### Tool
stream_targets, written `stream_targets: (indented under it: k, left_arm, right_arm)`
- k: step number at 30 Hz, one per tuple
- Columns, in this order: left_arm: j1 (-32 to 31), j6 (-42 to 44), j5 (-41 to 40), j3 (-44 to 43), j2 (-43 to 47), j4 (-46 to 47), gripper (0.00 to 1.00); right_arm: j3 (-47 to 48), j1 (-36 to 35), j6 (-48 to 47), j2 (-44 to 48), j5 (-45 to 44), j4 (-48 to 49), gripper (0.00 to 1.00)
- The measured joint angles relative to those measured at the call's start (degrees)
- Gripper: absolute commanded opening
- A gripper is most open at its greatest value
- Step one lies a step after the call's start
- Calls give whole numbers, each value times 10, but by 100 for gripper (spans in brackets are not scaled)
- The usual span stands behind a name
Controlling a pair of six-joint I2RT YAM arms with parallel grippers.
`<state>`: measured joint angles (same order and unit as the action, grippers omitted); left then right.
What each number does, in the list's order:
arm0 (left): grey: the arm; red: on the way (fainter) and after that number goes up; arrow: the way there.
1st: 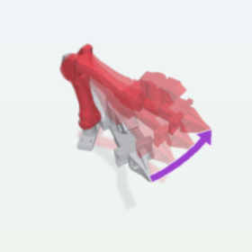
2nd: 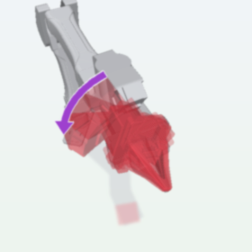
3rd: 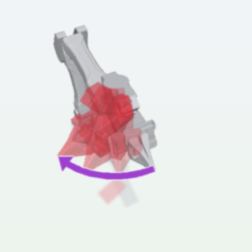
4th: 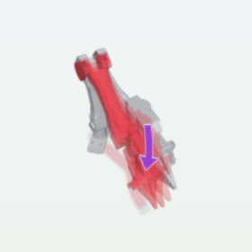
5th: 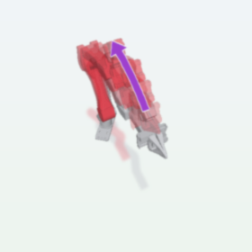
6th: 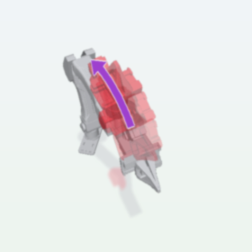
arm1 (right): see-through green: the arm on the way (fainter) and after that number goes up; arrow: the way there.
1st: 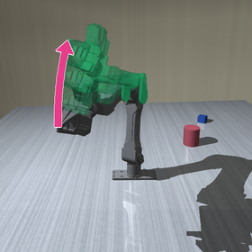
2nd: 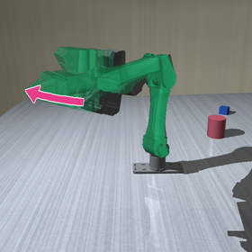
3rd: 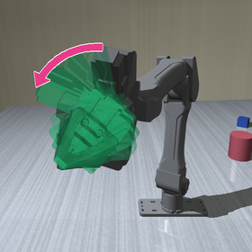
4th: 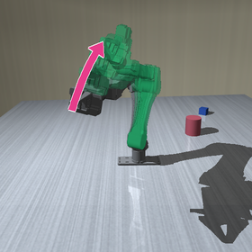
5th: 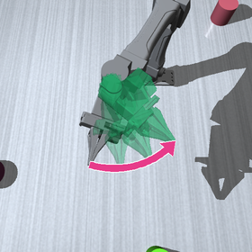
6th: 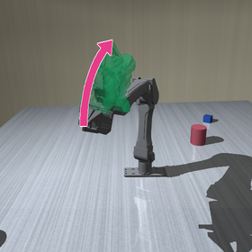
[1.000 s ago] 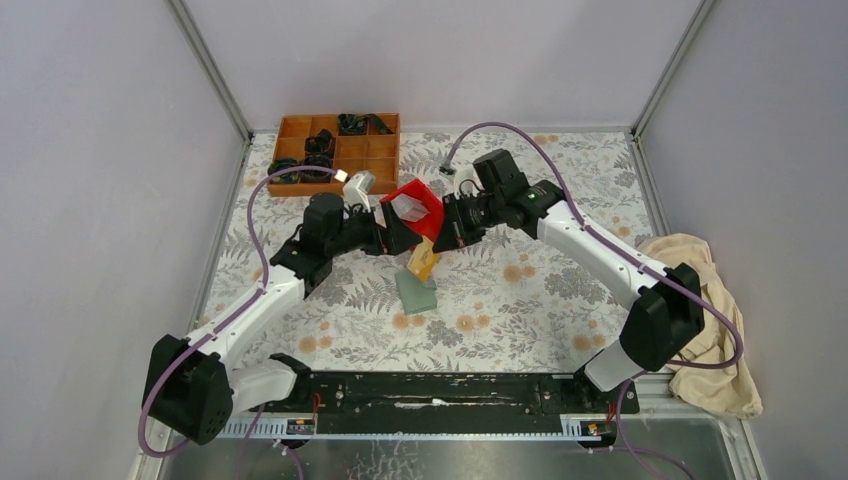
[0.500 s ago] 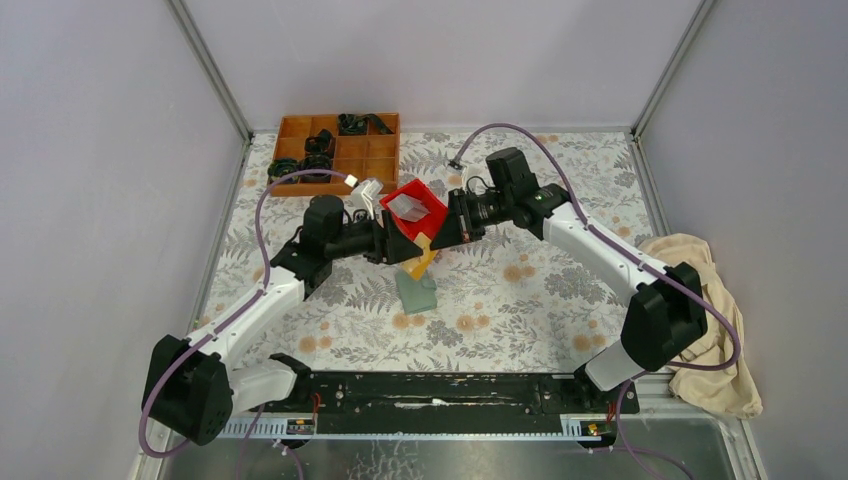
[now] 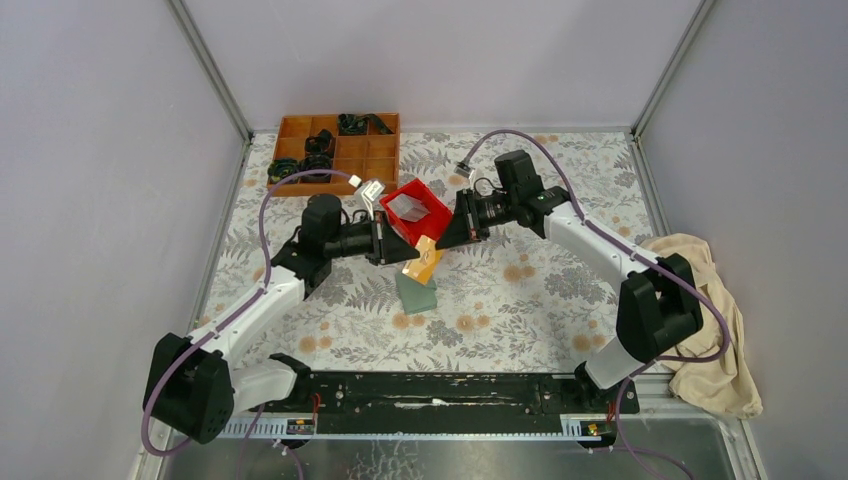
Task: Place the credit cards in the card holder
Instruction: Pick up the credit card from the storage box.
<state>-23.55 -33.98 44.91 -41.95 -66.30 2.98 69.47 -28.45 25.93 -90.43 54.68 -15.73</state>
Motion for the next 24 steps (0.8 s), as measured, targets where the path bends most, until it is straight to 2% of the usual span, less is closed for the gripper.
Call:
stream_targets:
  k: [2,7,9,12,18,24]
  left_arm:
    - [4,-7,6,5,-2,10,0]
    - [17,-23,17,10,-14,31,0]
    - [19,-26,12,10,-18,33,0]
    - [18,-32,-15,15,-19,33,0]
    - [19,-71,-136,51,-14,27,0]
    - [19,-132,-209,97,8,36,0]
  right_arm:
    - [0,2,5,-5,10,8,3]
    - [0,6,16,-18,18,29,31]
    - [0,7,15,-22,5,32,37]
    - [3,6,2,-23,-33,23,39]
    - [7,5,-31,-20,-133,-13,41]
    - [-26,-3,-27,-1,-165,-2,41]
